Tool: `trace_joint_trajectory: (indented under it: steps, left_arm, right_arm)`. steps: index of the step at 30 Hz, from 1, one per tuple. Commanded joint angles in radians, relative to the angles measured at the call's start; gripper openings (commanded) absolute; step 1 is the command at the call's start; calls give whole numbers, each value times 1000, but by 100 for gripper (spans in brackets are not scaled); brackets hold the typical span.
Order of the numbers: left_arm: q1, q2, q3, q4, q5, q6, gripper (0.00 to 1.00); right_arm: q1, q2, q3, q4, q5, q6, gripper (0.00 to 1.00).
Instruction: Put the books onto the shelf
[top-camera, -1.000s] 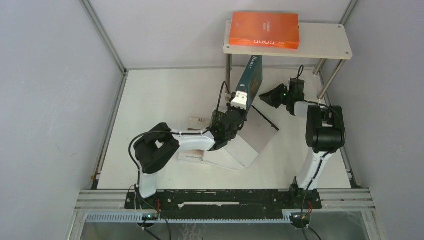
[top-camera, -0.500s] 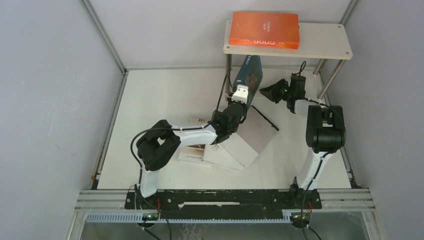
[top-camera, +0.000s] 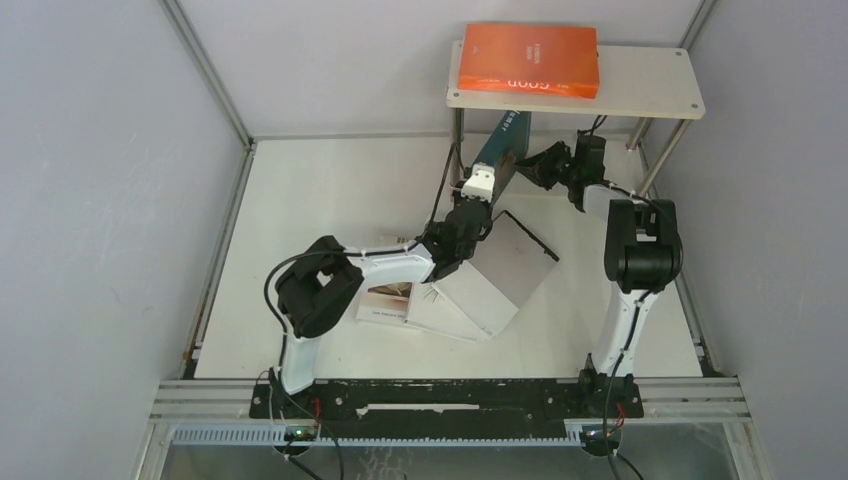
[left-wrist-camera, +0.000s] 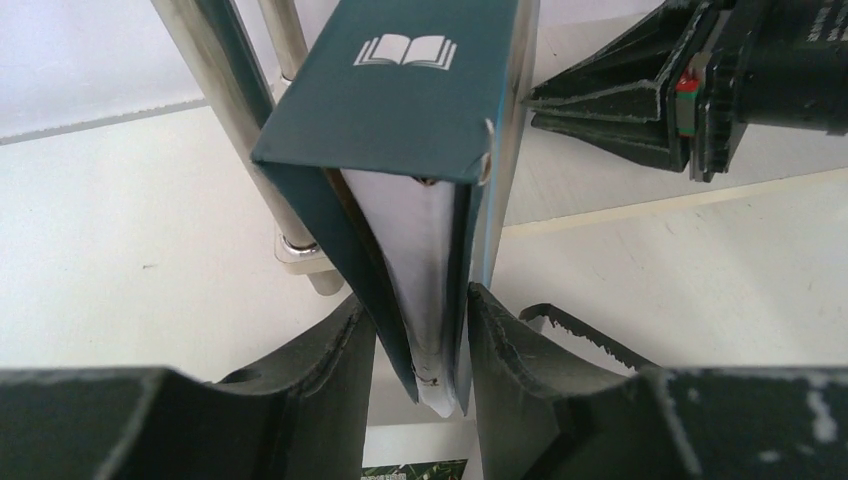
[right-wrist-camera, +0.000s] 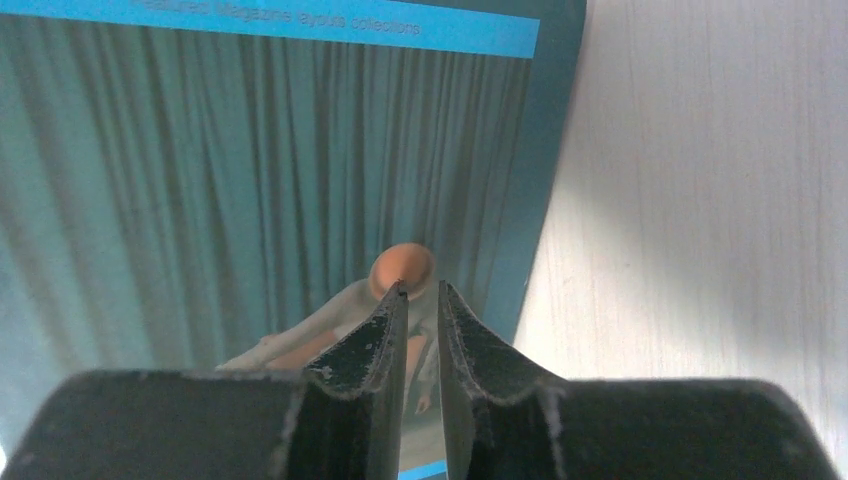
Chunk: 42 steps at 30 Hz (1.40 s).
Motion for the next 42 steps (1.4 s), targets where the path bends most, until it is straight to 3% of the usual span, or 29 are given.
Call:
trace_joint_trajectory:
  steps: [1,11,20,42]
  left_arm:
    - [12,-9,44,16,-6,14,43]
    - [17,-44,13,-10,5,25,46]
    - [25,-71,-6,-43,2,54,59]
    - [78,-36,58,-109,43,54,63]
  right_arm:
    - [11,45,70,30,-27,13,24]
    - [22,138,125,121,-54,81,24]
    - [67,217,180,183,-78,131,24]
    - [94,332,330,178,-79,174,24]
